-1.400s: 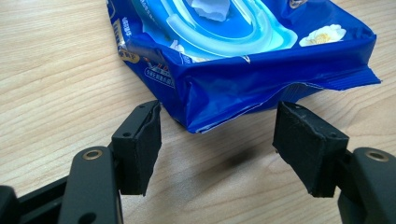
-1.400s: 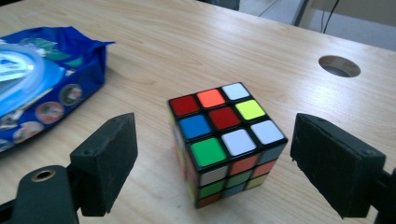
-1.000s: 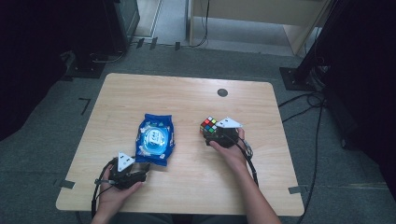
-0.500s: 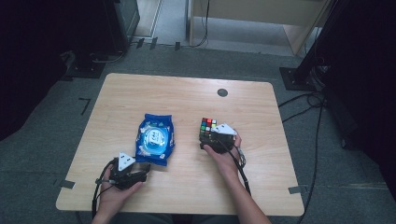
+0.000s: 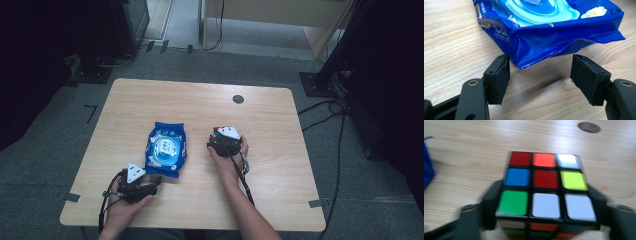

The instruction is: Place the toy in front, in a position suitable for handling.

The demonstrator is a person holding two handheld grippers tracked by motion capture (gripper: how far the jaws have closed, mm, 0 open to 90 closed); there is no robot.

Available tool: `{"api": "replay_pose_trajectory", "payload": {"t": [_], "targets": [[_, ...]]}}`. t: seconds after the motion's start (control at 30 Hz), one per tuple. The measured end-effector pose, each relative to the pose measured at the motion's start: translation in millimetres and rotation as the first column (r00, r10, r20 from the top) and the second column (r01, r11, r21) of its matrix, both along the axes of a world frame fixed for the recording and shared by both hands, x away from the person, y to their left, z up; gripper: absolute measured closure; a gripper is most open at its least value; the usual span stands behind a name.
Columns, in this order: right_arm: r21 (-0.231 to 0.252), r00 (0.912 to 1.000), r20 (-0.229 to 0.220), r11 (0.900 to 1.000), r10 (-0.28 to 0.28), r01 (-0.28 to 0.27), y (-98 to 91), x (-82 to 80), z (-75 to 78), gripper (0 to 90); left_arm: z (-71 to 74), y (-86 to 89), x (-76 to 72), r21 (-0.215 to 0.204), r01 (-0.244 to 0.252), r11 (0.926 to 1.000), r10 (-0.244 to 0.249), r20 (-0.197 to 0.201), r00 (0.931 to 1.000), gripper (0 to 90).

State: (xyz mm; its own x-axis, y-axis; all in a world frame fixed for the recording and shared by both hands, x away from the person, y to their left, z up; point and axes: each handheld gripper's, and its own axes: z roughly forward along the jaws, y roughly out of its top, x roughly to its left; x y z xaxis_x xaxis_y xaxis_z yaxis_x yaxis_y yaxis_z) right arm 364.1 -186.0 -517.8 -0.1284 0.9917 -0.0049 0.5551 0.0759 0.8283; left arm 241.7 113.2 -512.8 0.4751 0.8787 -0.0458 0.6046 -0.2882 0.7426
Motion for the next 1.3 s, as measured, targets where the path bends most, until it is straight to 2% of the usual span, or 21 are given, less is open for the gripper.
{"api": "replay_pose_trajectory", "payload": {"t": [0.07, 0.2, 0.3, 0.47, 0.6, 0.7, 0.87, 1.3], "targets": [[0.028, 0.9996, -0.015, 0.9993, 0.025, -0.024, -3.2, -0.3, 0.4, 33.9, 0.0, 0.1, 0.0, -0.001, 0.001, 1.0, -0.001, 0.0, 1.0, 32.1], [0.009, 0.997, -0.008, 0.997, 0.077, -0.077, -10.8, -11.7, 6.8, 34.0, 0.0, 0.2, -0.1, -0.004, 0.002, 1.0, -0.002, 0.002, 1.0, 32.1], [-0.004, 0.9948, 0.016, 0.9949, 0.101, -0.101, -21.4, -28.6, 17.0, 34.0, 0.0, -0.1, -0.2, -0.004, 0.002, 1.0, -0.002, 0.003, 1.0, 32.1], [-0.005, 0.9918, -0.003, 0.9918, 0.128, -0.128, -48.1, -67.1, 27.8, 34.0, -0.1, -0.8, 0.2, 0.001, 0.004, 1.0, -0.004, 0.004, 1.0, 32.1], [-0.003, 0.9898, -0.029, 0.9902, 0.14, -0.14, -64.3, -94.6, 26.3, 33.9, -0.1, -1.1, -0.3, 0.005, 0.005, 1.0, -0.005, 0.006, 1.0, 32.1], [-0.009, 0.9889, -0.036, 0.9895, 0.144, -0.145, -71.9, -107.5, 22.2, 34.0, -0.1, -1.6, -0.8, 0.01, 0.008, 0.9999, -0.008, 0.01, 0.9999, 32.1], [0.053, 0.9901, -0.053, 0.9905, 0.13, -0.127, -77.9, -108.0, 16.2, 33.9, 0.1, -1.3, -0.7, 0.008, 0.012, 0.9999, -0.012, 0.009, 0.9999, 32.1], [0.018, 0.9873, -0.075, 0.9901, 0.14, -0.139, -72.2, -107.7, 7.4, 33.9, 0.3, -1.1, -0.4, 0.002, 0.015, 0.9999, -0.015, 0.01, 0.9998, 32.1]]}}
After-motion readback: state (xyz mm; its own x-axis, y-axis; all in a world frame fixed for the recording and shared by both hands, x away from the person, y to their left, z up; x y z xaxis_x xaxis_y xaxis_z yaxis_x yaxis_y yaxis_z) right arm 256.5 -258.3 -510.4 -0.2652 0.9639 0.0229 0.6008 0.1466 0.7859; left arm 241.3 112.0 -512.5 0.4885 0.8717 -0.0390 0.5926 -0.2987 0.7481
